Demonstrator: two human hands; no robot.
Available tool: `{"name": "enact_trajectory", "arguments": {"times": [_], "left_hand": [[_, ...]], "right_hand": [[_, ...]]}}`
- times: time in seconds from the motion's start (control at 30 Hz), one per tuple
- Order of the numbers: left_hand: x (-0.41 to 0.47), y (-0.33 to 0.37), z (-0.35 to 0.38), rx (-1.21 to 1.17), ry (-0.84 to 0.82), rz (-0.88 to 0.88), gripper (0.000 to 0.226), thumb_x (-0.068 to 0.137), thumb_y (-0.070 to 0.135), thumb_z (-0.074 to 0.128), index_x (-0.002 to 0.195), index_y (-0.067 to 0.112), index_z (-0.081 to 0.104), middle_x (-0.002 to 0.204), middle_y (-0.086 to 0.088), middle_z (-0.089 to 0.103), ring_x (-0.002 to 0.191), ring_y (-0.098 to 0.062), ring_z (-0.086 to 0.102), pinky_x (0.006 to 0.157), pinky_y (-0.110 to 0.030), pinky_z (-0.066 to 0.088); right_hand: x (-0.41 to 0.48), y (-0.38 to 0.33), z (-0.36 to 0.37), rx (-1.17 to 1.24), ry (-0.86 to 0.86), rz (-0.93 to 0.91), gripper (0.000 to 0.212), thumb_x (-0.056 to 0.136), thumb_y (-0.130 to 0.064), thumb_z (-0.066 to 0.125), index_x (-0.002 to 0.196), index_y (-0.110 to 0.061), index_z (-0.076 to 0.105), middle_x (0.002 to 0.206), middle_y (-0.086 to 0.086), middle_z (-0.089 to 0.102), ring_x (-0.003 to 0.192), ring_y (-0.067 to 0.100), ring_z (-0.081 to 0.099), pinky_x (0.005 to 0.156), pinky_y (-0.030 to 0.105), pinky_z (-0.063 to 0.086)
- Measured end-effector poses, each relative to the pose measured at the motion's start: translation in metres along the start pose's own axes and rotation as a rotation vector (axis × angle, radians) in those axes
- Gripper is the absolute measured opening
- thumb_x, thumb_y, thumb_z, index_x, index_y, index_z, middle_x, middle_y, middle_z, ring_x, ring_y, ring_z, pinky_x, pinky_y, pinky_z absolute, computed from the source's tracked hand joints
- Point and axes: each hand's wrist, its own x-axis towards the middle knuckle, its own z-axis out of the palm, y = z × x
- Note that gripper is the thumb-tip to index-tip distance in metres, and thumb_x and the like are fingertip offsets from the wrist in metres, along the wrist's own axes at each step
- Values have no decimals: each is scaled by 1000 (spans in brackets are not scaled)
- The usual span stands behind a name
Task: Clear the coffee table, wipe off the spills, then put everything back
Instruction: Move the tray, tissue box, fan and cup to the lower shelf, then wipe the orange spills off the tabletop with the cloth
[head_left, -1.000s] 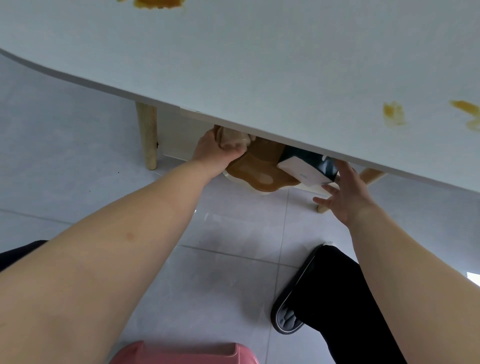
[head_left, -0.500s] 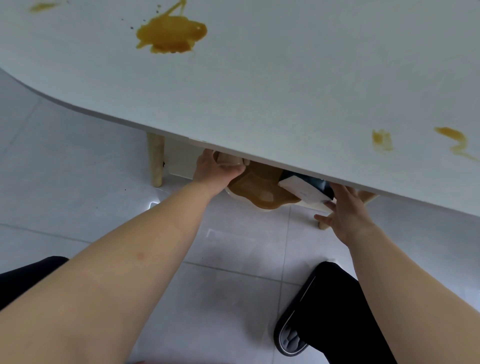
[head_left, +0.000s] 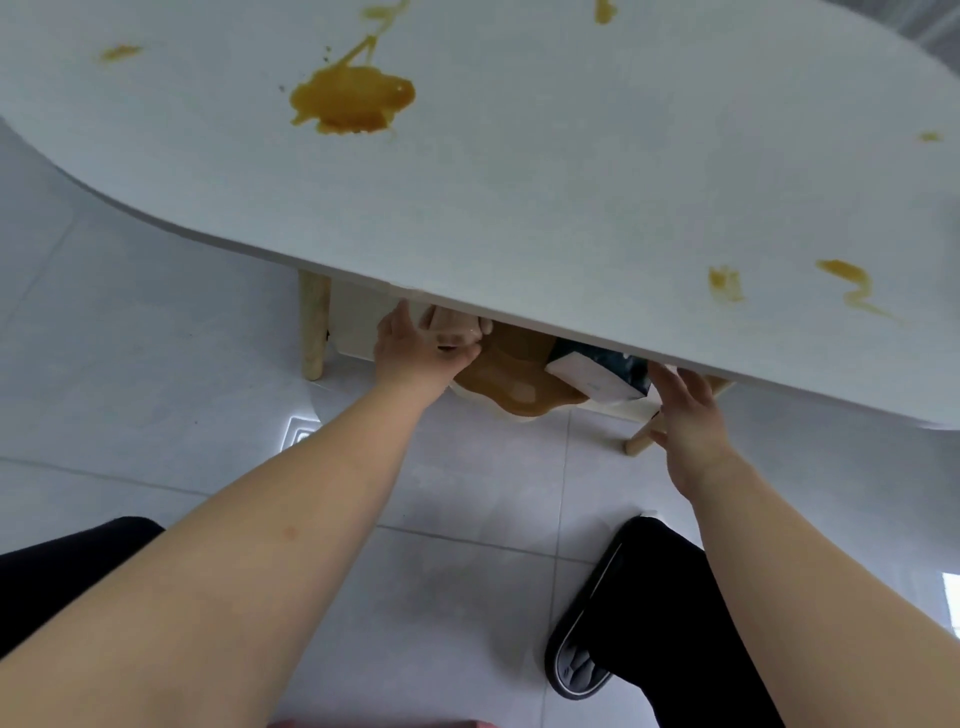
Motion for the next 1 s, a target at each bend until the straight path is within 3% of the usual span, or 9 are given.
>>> {"name": "enact_trajectory", "arguments": {"times": [0.07, 0.13, 0.23, 0.3, 0.37, 0.53, 0.73, 0.9, 1.0], "left_hand": [[-22, 5, -18, 63, 9, 45, 73, 75, 32, 66, 134, 5, 33, 142, -17, 35, 131, -30, 33, 105, -35, 31], [-45, 10, -36, 88, 9, 127, 52, 79, 23, 63, 124, 2, 47, 133, -21, 47, 122, -32, 45, 93, -27, 36], [-86, 19, -59, 115, -79, 213, 33, 83, 17, 58, 114, 7, 58, 120, -14, 61, 108, -26, 56, 75, -18, 33], [-114, 30, -70, 97, -137, 311, 26, 83, 16, 58, 107, 11, 63, 103, -5, 66, 96, -17, 58, 74, -15, 34], [-137, 46, -79, 110, -148, 425, 19, 82, 17, 58, 100, 16, 66, 90, 7, 61, 87, -9, 56, 72, -14, 37], [-164, 92, -91, 169, -43, 585, 17, 85, 18, 54, 96, 20, 66, 88, 14, 57, 83, -3, 50, 65, -2, 31], [-163, 123, -80, 275, 54, 559, 22, 89, 18, 46, 105, 19, 61, 114, 2, 61, 98, -11, 51, 78, -20, 36], [-147, 130, -69, 343, 54, 558, 27, 89, 15, 45, 113, 15, 56, 125, -2, 56, 113, -20, 51, 87, -25, 38], [-127, 142, -60, 393, 77, 531, 35, 87, 17, 47, 122, 13, 46, 129, -6, 52, 116, -24, 49, 93, -33, 40]], "right_hand": [[-15, -8, -5, 15, 2, -17, 50, 87, -34, 50, 134, -25, 33, 107, -2, 45, 99, 27, 47, 85, 37, 33], [-34, -17, -11, -29, -9, -45, 50, 89, -31, 47, 136, -21, 31, 99, 9, 49, 112, 32, 47, 87, 33, 30], [-67, -30, -23, -74, 4, -37, 46, 91, -24, 47, 132, -7, 37, 127, 19, 48, 121, 31, 42, 89, 32, 31], [-92, -37, -32, -120, -3, -57, 31, 90, -17, 49, 118, -5, 52, 115, 16, 54, 97, 28, 48, 86, 34, 37], [-113, -43, -44, -179, -45, -132, 16, 87, -12, 50, 98, -7, 61, 94, 11, 58, 80, 23, 49, 70, 30, 40], [-143, -68, -88, -200, -55, -367, 8, 84, -12, 55, 87, -18, 60, 76, -3, 61, 70, 10, 56, 52, 7, 41], [-130, -81, -149, -146, 195, -505, 22, 86, -11, 53, 108, -13, 58, 92, 0, 60, 78, 9, 51, 63, 16, 36], [-94, -80, -179, -269, 376, -461, 34, 86, -12, 54, 119, -7, 53, 130, 15, 49, 120, 29, 41, 95, 34, 34], [-69, -88, -185, -447, 409, -446, 43, 85, -18, 56, 126, -10, 47, 141, 13, 38, 131, 33, 27, 107, 39, 23]]}}
